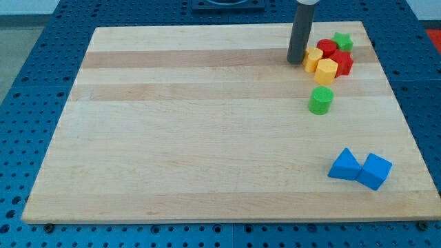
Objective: Put your hand diagonally bottom right to the green circle
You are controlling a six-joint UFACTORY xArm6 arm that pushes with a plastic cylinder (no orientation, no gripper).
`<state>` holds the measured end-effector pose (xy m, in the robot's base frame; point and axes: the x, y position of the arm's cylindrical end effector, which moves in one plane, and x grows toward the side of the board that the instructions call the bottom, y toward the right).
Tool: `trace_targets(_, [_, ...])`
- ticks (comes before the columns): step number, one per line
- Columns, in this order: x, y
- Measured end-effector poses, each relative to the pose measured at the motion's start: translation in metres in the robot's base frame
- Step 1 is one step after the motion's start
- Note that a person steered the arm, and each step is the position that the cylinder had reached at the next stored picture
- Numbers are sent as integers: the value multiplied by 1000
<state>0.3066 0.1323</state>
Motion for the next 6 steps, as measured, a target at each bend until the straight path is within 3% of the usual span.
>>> trace_targets(2, [25, -20])
trace_targets(4, [99, -43])
trace_targets(6, [159, -14])
